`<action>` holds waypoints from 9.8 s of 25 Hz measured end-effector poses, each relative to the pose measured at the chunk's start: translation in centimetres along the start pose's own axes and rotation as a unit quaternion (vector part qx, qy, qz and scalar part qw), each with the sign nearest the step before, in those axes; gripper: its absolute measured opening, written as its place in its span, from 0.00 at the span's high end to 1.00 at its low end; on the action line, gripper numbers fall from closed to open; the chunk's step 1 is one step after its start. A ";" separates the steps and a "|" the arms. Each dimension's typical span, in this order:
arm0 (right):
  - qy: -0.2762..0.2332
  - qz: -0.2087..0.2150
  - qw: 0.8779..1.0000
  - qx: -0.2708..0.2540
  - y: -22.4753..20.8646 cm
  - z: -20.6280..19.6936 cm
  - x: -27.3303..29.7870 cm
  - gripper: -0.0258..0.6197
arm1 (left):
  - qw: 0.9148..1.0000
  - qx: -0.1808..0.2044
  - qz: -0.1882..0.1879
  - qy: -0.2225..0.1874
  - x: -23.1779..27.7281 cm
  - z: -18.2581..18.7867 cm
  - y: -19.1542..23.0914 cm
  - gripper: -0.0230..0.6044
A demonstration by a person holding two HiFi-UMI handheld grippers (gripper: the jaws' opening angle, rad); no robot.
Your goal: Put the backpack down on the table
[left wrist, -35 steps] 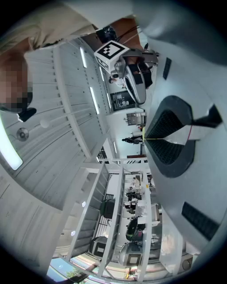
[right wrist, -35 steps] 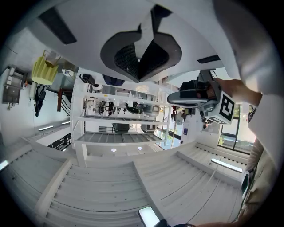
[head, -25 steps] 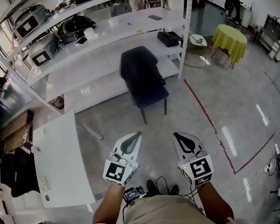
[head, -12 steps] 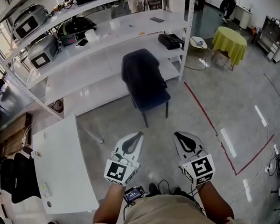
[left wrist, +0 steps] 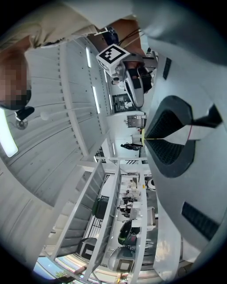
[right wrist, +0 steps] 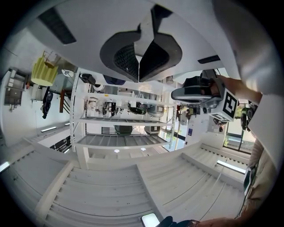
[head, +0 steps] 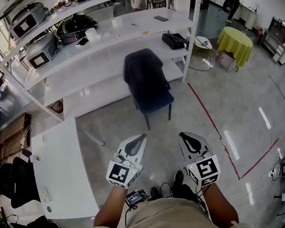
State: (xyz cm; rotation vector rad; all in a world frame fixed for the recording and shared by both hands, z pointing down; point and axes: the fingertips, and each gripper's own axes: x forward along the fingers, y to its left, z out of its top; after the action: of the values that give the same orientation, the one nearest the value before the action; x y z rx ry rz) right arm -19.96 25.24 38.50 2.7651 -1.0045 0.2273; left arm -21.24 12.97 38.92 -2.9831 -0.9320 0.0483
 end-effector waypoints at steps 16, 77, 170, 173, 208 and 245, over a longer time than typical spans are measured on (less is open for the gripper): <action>-0.010 0.063 0.998 0.004 -13.7 -1.0 8.3 0.92 | 0.998 -0.002 0.060 0.022 14.4 -1.6 3.0 0.94; 0.110 0.133 0.984 0.053 -34.3 -12.5 62.4 0.74 | 0.966 -0.147 0.160 0.142 44.1 -26.6 46.0 0.77; -0.043 0.501 0.864 -0.021 -9.0 1.6 62.2 0.87 | 0.918 -0.156 0.350 -0.105 27.1 -10.6 47.1 0.88; -0.062 0.532 0.844 -0.035 -4.9 3.6 60.6 0.87 | 0.906 -0.130 0.386 -0.111 22.4 -8.6 46.5 0.88; -0.224 0.732 0.639 -0.078 38.6 22.5 32.8 0.87 | 0.758 0.110 0.630 -0.126 -24.9 11.7 30.9 0.88; -0.031 0.721 0.652 -0.233 67.4 6.1 48.2 0.57 | 0.526 -0.078 0.846 0.043 -53.2 -8.8 38.0 0.52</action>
State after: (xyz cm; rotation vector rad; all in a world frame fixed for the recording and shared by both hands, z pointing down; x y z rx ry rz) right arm -26.52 -56.61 51.09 0.9558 -2.5364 0.0294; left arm -43.08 -48.62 48.16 -2.4848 2.1380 -0.1617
